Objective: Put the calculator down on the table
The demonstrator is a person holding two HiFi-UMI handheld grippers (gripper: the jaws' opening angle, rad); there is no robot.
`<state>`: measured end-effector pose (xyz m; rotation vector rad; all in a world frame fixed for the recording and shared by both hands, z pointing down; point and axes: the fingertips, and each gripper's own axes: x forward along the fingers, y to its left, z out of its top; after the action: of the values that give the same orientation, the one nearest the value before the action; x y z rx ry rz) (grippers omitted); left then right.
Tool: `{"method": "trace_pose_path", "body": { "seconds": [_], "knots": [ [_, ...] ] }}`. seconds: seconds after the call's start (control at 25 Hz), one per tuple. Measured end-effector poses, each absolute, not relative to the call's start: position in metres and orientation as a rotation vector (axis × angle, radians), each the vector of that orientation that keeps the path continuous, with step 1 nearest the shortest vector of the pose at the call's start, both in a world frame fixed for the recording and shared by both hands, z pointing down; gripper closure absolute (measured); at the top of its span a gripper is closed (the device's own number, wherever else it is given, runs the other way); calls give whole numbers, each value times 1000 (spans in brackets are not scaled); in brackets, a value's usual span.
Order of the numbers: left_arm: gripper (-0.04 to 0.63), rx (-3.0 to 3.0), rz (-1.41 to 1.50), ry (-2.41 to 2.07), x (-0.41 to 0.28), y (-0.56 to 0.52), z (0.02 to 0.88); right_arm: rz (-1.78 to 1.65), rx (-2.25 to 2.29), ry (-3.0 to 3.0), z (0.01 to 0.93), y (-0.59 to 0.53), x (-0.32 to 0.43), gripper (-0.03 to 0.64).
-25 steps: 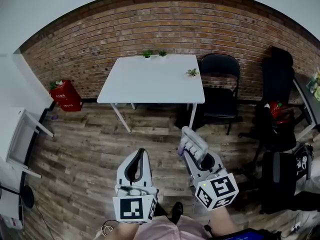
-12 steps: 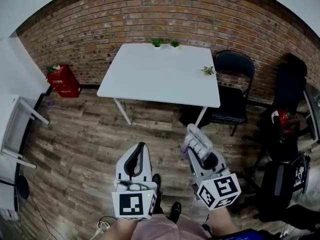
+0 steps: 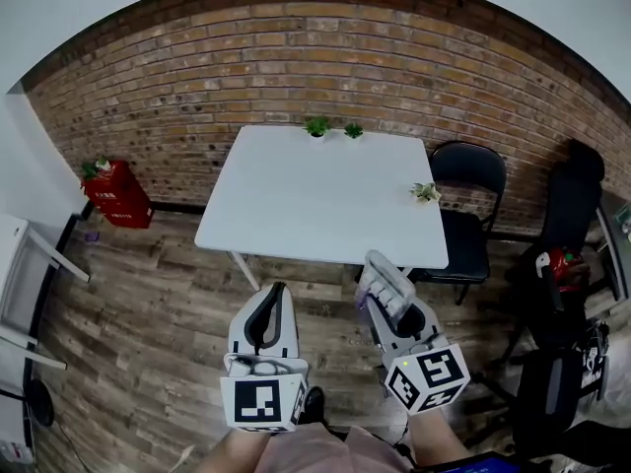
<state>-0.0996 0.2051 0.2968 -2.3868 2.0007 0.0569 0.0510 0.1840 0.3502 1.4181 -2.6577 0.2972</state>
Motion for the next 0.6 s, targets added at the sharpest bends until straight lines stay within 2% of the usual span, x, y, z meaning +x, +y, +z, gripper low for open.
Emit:
{"method": "trace_pose_path", "body": {
  "seconds": [0.24, 0.6],
  "knots": [
    [577, -2401, 64, 1952, -120, 166, 287, 269, 1471, -2651, 336, 150, 33, 480],
    [577, -2507, -7, 1906, -102, 120, 317, 309, 1525, -2597, 350, 109, 47, 480]
  ]
}}
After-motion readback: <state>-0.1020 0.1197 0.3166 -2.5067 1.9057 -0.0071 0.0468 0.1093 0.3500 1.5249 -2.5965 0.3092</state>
